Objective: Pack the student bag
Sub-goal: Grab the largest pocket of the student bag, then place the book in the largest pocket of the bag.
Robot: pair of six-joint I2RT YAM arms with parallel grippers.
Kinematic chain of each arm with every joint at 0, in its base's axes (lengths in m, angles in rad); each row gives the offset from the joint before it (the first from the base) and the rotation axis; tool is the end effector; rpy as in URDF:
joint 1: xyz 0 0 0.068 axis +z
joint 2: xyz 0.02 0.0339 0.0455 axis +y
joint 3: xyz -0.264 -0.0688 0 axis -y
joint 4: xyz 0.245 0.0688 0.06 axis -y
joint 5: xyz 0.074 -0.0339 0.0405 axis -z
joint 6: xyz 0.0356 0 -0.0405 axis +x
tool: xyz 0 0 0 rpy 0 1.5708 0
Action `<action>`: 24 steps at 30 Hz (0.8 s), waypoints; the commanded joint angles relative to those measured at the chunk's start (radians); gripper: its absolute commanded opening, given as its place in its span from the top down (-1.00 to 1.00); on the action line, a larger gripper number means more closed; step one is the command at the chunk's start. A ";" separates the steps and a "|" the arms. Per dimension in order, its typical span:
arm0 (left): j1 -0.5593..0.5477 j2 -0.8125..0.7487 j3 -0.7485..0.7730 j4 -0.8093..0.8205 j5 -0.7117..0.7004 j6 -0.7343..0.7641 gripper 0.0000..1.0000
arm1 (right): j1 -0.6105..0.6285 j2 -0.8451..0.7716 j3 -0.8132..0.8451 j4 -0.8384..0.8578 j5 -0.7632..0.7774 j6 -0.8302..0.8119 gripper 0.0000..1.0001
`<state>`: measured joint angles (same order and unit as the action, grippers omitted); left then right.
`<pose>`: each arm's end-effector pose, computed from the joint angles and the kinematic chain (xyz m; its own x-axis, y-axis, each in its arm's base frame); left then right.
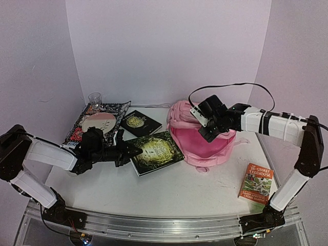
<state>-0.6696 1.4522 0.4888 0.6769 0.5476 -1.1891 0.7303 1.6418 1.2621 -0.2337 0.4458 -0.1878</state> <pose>0.2065 -0.1871 0.1792 -0.9377 -0.2682 -0.2208 0.1376 0.2967 -0.9450 0.2898 0.2389 0.2807 -0.3580 -0.5467 -0.7570 -0.4133 0.8197 -0.3965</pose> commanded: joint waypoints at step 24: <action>-0.113 0.250 0.328 0.199 -0.201 -0.254 1.00 | 0.229 -0.066 0.231 -0.117 0.052 0.481 1.00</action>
<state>-0.7767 1.7069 0.7282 0.6757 0.4055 -1.4158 0.9294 1.6279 1.4399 -0.3985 0.4753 0.1908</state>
